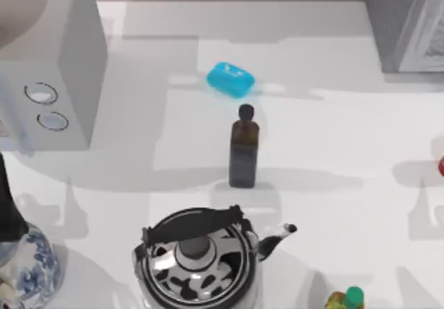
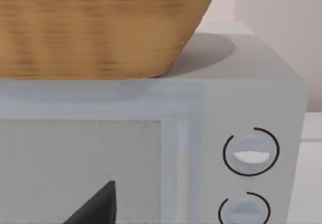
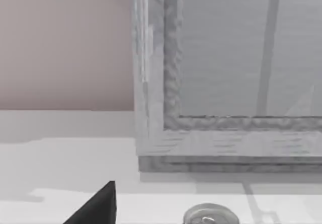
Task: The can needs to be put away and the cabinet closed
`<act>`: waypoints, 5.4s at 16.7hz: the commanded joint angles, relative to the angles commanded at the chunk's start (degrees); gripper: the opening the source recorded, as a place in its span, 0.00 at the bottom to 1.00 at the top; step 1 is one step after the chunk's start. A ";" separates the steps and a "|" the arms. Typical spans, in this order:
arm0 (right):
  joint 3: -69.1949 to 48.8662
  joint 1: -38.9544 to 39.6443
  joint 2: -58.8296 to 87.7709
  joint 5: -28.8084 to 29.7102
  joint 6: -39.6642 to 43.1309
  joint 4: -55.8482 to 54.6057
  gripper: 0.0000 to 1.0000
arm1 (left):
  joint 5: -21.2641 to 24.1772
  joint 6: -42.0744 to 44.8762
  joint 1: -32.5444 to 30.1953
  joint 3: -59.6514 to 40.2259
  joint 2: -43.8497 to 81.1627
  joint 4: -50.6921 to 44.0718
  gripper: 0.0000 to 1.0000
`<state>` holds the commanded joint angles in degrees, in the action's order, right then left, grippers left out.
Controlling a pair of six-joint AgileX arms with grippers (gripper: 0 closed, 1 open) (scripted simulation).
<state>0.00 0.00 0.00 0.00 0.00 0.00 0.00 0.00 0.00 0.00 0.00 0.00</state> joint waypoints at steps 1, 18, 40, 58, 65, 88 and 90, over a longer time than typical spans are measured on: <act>0.00 0.00 0.00 0.00 0.00 0.00 1.00 | 0.00 0.00 0.00 0.00 0.00 0.00 1.00; -15.52 0.70 66.01 0.99 -0.57 -27.30 1.00 | 0.00 0.00 0.00 0.00 0.00 0.00 1.00; -24.12 -0.62 99.57 0.43 -0.89 -41.41 1.00 | 0.00 0.00 0.00 0.00 0.00 0.00 1.00; -24.34 -0.59 100.83 0.52 -0.95 -42.44 0.02 | 0.00 0.00 0.00 0.00 0.00 0.00 1.00; -24.34 -0.59 100.83 0.52 -0.95 -42.44 0.00 | 0.00 0.00 0.00 0.00 0.00 0.00 1.00; -43.40 -0.72 72.66 0.05 -0.68 4.82 0.00 | 0.00 0.00 0.00 0.00 0.00 0.00 1.00; -43.21 -0.61 72.78 0.02 -0.77 4.69 0.00 | 0.00 0.00 0.00 0.00 0.00 0.00 1.00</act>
<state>-43.21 -0.61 72.78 0.02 -0.77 4.69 0.00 0.00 0.00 0.00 0.00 0.00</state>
